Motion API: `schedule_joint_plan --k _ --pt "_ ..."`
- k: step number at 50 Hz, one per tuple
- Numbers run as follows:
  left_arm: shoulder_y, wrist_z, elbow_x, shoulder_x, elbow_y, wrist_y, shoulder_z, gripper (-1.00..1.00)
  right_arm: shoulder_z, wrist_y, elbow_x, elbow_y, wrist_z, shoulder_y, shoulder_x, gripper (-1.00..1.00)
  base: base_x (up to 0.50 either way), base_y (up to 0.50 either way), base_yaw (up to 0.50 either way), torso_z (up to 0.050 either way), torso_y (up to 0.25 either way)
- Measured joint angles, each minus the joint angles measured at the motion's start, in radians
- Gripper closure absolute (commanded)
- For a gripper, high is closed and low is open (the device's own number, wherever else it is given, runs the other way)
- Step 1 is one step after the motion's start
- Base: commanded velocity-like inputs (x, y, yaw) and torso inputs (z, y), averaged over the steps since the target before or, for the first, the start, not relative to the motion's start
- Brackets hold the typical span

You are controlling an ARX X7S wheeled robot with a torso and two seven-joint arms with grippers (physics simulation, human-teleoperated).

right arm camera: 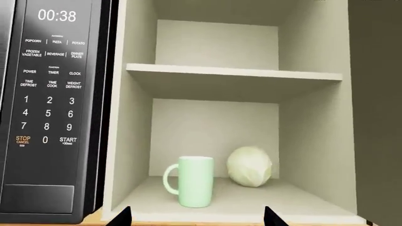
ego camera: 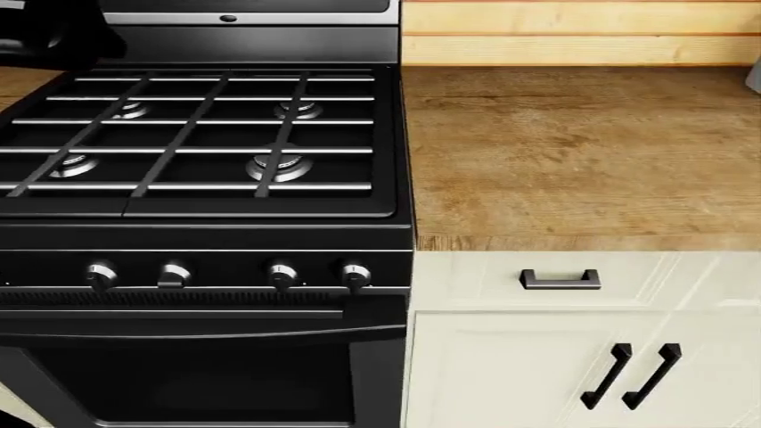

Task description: Pick the mug from the cabinet, place it under the coffee machine dispenser, and press the start button.

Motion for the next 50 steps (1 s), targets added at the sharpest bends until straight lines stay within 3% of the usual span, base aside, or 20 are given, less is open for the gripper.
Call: schedule_joint_plan --k 23,40,50 --pt "0.000 -0.011 -0.046 -0.012 0.015 0.021 -0.024 -1.00 0.006 -0.028 -0.003 0.000 0.001 -0.002 -0.005 -1.00 0.12 0.00 0.00 0.000 0.000" --pt "-0.076 -0.101 -0.291 -0.072 0.089 0.081 -0.174 -1.00 -0.002 -0.030 -0.003 0.000 0.001 0.005 -0.008 -1.00 0.12 0.00 0.00 0.000 0.000" --pt "-0.082 -0.120 -0.357 -0.093 0.110 0.107 -0.216 -1.00 -0.009 -0.019 -0.004 0.000 -0.005 0.014 -0.007 -1.00 0.12 0.00 0.00 0.000 0.000"
